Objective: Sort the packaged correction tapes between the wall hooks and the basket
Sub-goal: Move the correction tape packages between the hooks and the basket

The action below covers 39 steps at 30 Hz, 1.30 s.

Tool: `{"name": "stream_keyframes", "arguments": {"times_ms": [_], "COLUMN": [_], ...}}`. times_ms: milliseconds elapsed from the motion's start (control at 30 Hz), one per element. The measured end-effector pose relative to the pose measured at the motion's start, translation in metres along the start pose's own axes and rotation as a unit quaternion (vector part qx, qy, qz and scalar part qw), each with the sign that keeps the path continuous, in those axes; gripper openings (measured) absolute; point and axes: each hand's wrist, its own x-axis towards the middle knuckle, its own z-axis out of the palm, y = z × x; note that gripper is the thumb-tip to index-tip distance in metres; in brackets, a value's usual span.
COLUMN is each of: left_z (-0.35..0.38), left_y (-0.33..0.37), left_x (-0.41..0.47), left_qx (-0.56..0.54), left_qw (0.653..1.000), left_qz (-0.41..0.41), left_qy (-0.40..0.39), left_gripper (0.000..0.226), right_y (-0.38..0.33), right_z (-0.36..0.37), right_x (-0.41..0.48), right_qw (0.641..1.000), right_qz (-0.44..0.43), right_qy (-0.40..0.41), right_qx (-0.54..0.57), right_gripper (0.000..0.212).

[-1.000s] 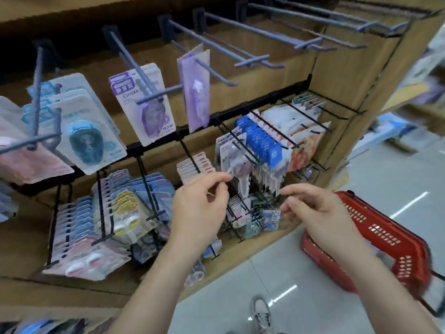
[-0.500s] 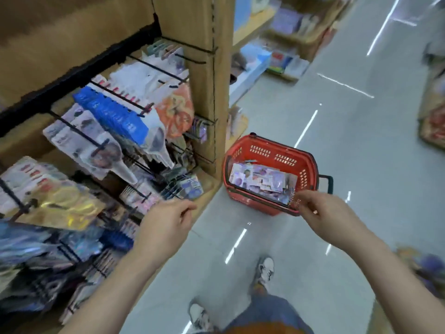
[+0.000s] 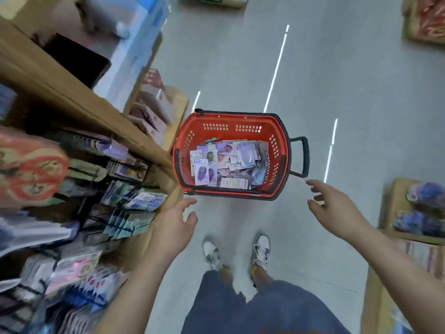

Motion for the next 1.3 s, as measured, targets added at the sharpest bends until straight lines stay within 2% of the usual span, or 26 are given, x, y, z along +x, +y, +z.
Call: {"name": "stream_keyframes", "arguments": {"times_ms": [233, 300, 467, 567, 667, 733, 833, 933, 1033, 1100, 1200, 1267, 1300], "left_z": [0.059, 0.085, 0.167, 0.223, 0.276, 0.305, 0.341, 0.359, 0.36, 0.358, 0.361, 0.368, 0.372], "left_y": [0.026, 0.024, 0.008, -0.001, -0.009, -0.009, 0.004, 0.015, 0.018, 0.02, 0.029, 0.041, 0.047], "left_x": [0.148, 0.197, 0.312, 0.376, 0.427, 0.45, 0.463, 0.469, 0.471, 0.47, 0.475, 0.474, 0.472], "left_qx": [-0.098, -0.095, -0.076, -0.032, -0.011, -0.049, -0.095, -0.143, -0.243, -0.301, -0.431, -0.509, -0.518], "left_qw": [0.994, 0.994, 0.988, 0.985, 0.984, 0.979, 0.978, 0.975, 0.951, 0.931, 0.851, 0.793, 0.788], "left_qz": [0.007, -0.001, 0.005, 0.018, -0.004, -0.057, -0.105, -0.153, -0.19, -0.201, -0.273, -0.319, -0.324], "left_qy": [-0.039, -0.058, -0.136, -0.167, -0.178, -0.187, -0.153, -0.074, -0.004, 0.048, 0.12, 0.099, 0.08], "left_gripper": [0.027, 0.026, 0.026, 0.031, 0.049, 0.064, 0.078, 0.072, 0.063, 0.064, 0.063, 0.062, 0.063], "right_y": [-0.002, -0.004, 0.007, 0.028, 0.05, 0.059, 0.064, 0.065, 0.071, 0.076, 0.081, 0.081, 0.081], "right_z": [0.053, 0.078, 0.137, 0.17, 0.201, 0.217, 0.241, 0.253, 0.259, 0.262, 0.263, 0.259, 0.257], "right_x": [0.121, 0.166, 0.285, 0.358, 0.42, 0.453, 0.484, 0.494, 0.493, 0.494, 0.498, 0.5, 0.498], "right_qw": [0.991, 0.989, 0.995, 0.997, 0.997, 0.996, 0.995, 0.989, 0.988, 0.991, 0.989, 0.986, 0.985], "right_qz": [0.073, 0.082, 0.076, 0.069, 0.074, 0.069, 0.052, 0.044, 0.051, 0.079, 0.078, 0.07, 0.063], "right_qy": [0.009, 0.008, 0.014, 0.011, 0.015, 0.019, 0.03, 0.099, 0.135, 0.107, 0.078, 0.09, 0.097], "right_qx": [0.115, 0.119, 0.067, 0.023, -0.021, -0.046, -0.085, -0.101, -0.051, -0.024, -0.097, -0.123, -0.125], "right_gripper": [0.047, 0.049, 0.059, 0.073, 0.081, 0.082, 0.084, 0.084, 0.087, 0.083, 0.043, 0.024, 0.02]}}
